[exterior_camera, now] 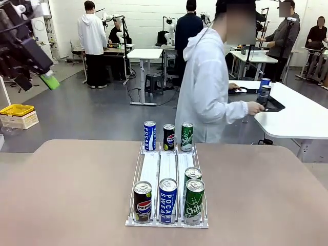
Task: Retrieve and hand over the desired beverage to the person.
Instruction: Place the picked can on the Handle tray extended by the person.
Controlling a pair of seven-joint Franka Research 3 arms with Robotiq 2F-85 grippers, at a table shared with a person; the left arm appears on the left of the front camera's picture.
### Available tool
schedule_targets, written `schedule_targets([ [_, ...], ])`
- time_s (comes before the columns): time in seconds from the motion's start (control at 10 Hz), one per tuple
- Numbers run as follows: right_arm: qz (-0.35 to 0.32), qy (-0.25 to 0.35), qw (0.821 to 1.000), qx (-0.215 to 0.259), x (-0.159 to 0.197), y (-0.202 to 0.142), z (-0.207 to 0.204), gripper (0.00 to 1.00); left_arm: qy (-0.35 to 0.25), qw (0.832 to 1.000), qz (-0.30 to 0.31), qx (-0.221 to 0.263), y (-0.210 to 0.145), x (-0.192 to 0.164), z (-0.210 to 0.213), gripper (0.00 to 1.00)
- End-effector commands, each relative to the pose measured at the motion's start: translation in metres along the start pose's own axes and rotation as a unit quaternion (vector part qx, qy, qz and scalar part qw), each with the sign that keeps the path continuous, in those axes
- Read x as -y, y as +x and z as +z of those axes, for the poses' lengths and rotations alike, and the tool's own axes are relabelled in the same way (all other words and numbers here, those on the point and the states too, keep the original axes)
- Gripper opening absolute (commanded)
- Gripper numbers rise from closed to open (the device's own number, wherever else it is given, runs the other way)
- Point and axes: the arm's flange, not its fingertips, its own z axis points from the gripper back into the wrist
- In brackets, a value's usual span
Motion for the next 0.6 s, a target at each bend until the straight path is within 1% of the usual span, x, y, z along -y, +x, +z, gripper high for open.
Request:
schedule_targets([
  [0.0,0.006,0.019,1.000,0.013,0.000,0.002,-0.002,1.00,-0.064,0.997,-0.048,0.019,-0.016,-0.022,-0.003,1.00],
  [0.1,0.006,0.019,1.000,0.013,0.000,0.002,-0.002,1.00,-0.079,0.995,-0.058,0.021,-0.024,-0.031,-0.007,1.00],
  [0.2,0.006,0.019,1.000,0.013,0.000,0.002,-0.002,1.00,-0.090,0.995,-0.053,0.009,-0.031,-0.043,-0.008,1.00],
  [0.3,0.006,0.019,1.000,0.013,0.000,0.002,-0.002,1.00,-0.101,0.993,-0.056,0.007,-0.040,-0.053,-0.005,1.00],
  [0.5,0.006,0.019,1.000,0.013,0.000,0.002,-0.002,1.00,-0.102,0.991,-0.060,0.058,-0.061,-0.068,0.014,1.00],
])
